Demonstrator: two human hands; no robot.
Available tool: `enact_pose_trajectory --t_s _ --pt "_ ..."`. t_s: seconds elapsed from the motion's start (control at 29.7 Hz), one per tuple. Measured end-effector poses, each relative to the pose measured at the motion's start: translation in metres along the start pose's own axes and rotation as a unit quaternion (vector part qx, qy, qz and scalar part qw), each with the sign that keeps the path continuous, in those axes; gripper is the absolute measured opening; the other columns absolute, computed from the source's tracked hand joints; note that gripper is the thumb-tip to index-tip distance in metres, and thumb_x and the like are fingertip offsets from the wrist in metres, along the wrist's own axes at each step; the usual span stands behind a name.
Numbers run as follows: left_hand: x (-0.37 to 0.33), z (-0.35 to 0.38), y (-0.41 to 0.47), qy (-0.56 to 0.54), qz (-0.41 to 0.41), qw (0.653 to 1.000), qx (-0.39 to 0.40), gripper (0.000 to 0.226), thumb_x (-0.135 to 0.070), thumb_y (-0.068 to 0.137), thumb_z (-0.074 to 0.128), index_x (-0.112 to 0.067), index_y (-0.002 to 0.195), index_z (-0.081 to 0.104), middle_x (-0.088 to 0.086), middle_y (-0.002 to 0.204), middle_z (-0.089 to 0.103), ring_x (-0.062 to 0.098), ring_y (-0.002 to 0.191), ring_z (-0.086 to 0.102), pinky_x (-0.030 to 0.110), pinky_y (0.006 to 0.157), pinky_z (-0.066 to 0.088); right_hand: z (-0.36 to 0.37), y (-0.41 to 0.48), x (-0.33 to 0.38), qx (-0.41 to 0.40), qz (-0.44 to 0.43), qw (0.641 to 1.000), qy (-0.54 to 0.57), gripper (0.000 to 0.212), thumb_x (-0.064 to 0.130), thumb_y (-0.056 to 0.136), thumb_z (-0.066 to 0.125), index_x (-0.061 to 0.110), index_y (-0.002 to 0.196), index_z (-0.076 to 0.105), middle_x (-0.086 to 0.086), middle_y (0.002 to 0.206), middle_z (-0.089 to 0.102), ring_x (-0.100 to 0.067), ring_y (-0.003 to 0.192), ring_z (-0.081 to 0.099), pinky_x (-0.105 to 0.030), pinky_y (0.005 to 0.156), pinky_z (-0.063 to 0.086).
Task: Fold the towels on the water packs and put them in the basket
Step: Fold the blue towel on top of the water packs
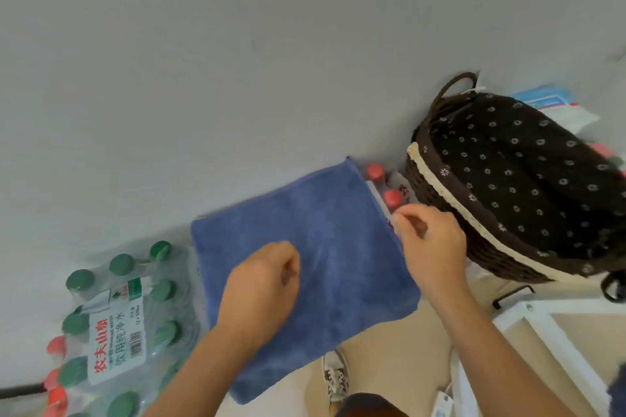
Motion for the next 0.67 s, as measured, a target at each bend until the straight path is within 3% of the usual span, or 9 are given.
enact_pose_trajectory --t_s 0.1,0.2,0.34,0.44,0.57,0.64,0.67 --pt "-0.038 0.036 -0.030 0.017 0.185 0.980 0.067 0.010 -0.024 0.080 0.050 -0.028 0.074 0.056 -0.012 0.071 0.052 0.009 0.066 0.048 0.029 0.045 0.047 -0.023 -0.057 -0.031 -0.020 0.151 0.984 0.093 0.009 0.019 0.091 0.060 0.024 0.089 0.066 0.014 0.083 0.063 -0.007 0.079 0.057 -0.023 0.070 0.047" --pt "-0.060 0.058 -0.041 0.018 0.260 0.959 0.113 0.007 -0.026 0.077 0.059 -0.029 0.078 0.065 -0.012 0.078 0.055 0.012 0.070 0.052 0.028 0.049 0.049 -0.017 -0.093 -0.065 0.007 0.252 0.954 0.162 0.011 0.014 0.095 0.056 0.021 0.101 0.063 0.005 0.098 0.064 -0.010 0.090 0.057 -0.027 0.079 0.046" --pt "-0.075 0.070 -0.044 0.069 0.289 0.945 0.138 0.016 -0.030 0.070 0.062 -0.030 0.086 0.066 -0.009 0.086 0.057 0.015 0.074 0.055 0.026 0.051 0.047 -0.001 -0.110 -0.076 0.044 0.332 0.894 0.297 0.019 0.009 0.094 0.056 0.017 0.111 0.057 0.001 0.104 0.063 -0.016 0.094 0.058 -0.020 0.070 0.043" --pt "-0.078 0.077 -0.043 0.095 0.293 0.940 0.146 0.025 -0.029 0.066 0.073 -0.031 0.090 0.067 -0.009 0.086 0.056 0.015 0.075 0.056 0.024 0.054 0.045 0.007 -0.111 -0.071 0.083 0.359 0.856 0.362 0.020 0.012 0.092 0.058 0.015 0.112 0.057 -0.003 0.106 0.066 -0.013 0.091 0.060 -0.023 0.071 0.042" --pt "-0.079 0.079 -0.045 0.101 0.281 0.943 0.150 0.027 -0.028 0.068 0.077 -0.032 0.092 0.067 -0.010 0.085 0.055 0.013 0.076 0.053 0.022 0.054 0.043 0.004 -0.110 -0.068 0.102 0.414 0.777 0.463 0.005 0.019 0.095 0.055 0.019 0.098 0.060 -0.002 0.098 0.070 -0.011 0.083 0.063 -0.023 0.062 0.037" --pt "-0.080 0.079 -0.046 0.112 0.287 0.942 0.134 0.028 -0.032 0.068 0.076 -0.030 0.094 0.066 -0.009 0.086 0.056 0.014 0.077 0.055 0.023 0.055 0.044 -0.001 -0.111 -0.065 0.097 0.400 0.767 0.492 0.006 0.013 0.094 0.057 0.015 0.096 0.062 -0.003 0.087 0.071 -0.008 0.070 0.065 -0.018 0.055 0.041" --pt "-0.082 0.080 -0.046 0.114 0.293 0.941 0.124 0.027 -0.035 0.070 0.073 -0.028 0.096 0.065 -0.008 0.086 0.057 0.015 0.076 0.056 0.024 0.055 0.045 -0.004 -0.111 -0.062 0.085 0.386 0.779 0.486 0.008 0.010 0.092 0.059 0.011 0.098 0.063 -0.005 0.088 0.072 -0.010 0.071 0.066 -0.017 0.055 0.043"
Point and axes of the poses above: each hand's wrist, its own y-axis towards the middle knuckle, its own z-axis out of the palm, x = y × z, the point moved 1 cm from there along y, towards the middle knuckle
